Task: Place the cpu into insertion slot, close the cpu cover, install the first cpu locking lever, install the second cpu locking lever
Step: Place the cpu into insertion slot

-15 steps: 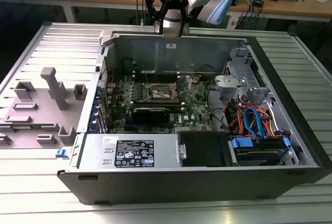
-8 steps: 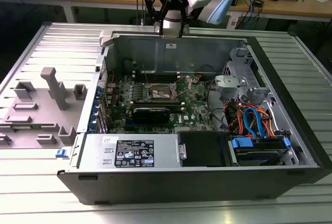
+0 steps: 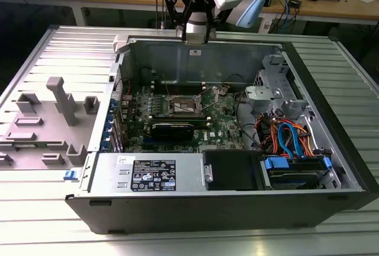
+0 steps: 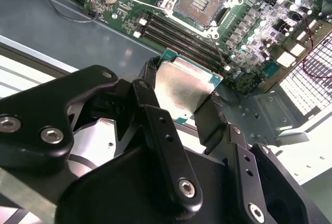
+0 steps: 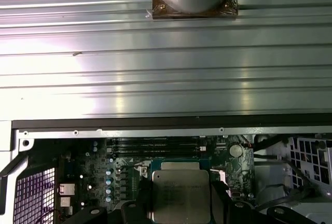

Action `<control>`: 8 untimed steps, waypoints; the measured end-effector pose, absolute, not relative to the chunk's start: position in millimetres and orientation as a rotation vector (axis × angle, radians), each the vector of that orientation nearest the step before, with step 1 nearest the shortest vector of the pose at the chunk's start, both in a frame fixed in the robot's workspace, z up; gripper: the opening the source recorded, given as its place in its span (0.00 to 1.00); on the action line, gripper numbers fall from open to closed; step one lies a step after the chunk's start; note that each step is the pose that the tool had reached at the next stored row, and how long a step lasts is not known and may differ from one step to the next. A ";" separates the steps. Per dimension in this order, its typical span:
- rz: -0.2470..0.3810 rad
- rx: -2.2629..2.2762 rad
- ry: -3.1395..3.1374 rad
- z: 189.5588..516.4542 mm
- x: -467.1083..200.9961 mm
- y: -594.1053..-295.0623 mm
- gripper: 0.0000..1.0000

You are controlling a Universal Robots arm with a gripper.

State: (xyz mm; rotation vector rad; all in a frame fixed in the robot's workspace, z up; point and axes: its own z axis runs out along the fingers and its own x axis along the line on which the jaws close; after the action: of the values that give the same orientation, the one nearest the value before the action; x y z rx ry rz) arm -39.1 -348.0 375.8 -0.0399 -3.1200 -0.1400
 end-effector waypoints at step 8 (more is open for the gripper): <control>-0.140 -0.040 -3.120 375.8 -39.2 -350.9 0.54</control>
State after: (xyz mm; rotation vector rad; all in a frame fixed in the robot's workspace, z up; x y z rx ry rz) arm -39.2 -350.9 375.8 -0.0400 -3.1201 -0.1400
